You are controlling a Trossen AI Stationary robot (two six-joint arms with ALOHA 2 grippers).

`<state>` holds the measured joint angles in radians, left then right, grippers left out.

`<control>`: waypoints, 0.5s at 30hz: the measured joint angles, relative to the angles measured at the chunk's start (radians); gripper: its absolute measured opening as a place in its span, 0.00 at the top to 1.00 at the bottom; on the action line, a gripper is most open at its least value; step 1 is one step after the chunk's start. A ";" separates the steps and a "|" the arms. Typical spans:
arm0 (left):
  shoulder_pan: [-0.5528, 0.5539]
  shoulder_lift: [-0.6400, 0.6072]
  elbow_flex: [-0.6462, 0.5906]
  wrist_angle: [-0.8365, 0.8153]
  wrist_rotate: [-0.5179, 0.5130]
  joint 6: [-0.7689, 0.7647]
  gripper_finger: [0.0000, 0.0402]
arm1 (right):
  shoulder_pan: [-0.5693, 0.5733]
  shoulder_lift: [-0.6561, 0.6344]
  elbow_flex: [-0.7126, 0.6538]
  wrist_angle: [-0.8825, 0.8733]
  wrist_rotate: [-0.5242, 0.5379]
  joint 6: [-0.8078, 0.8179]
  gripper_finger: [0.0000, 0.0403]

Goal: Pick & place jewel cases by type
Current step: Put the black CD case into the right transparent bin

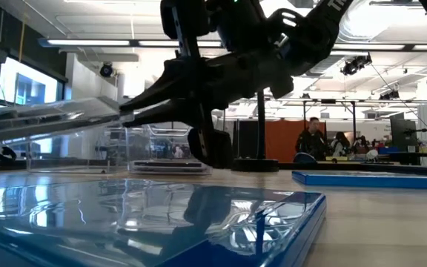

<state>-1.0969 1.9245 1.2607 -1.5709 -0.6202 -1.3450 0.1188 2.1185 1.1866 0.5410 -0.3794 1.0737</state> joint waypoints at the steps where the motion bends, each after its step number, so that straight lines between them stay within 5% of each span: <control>1: -0.008 -0.008 0.000 0.001 -0.008 -0.016 0.30 | 0.002 -0.007 0.000 -0.002 0.009 0.000 0.99; 15: -0.036 -0.044 0.000 0.000 -0.077 -0.074 0.30 | 0.015 -0.249 0.001 -0.199 0.276 -0.146 0.99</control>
<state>-1.1328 1.8801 1.2610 -1.5711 -0.6974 -1.4193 0.1337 1.8698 1.1873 0.3423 -0.1035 0.9280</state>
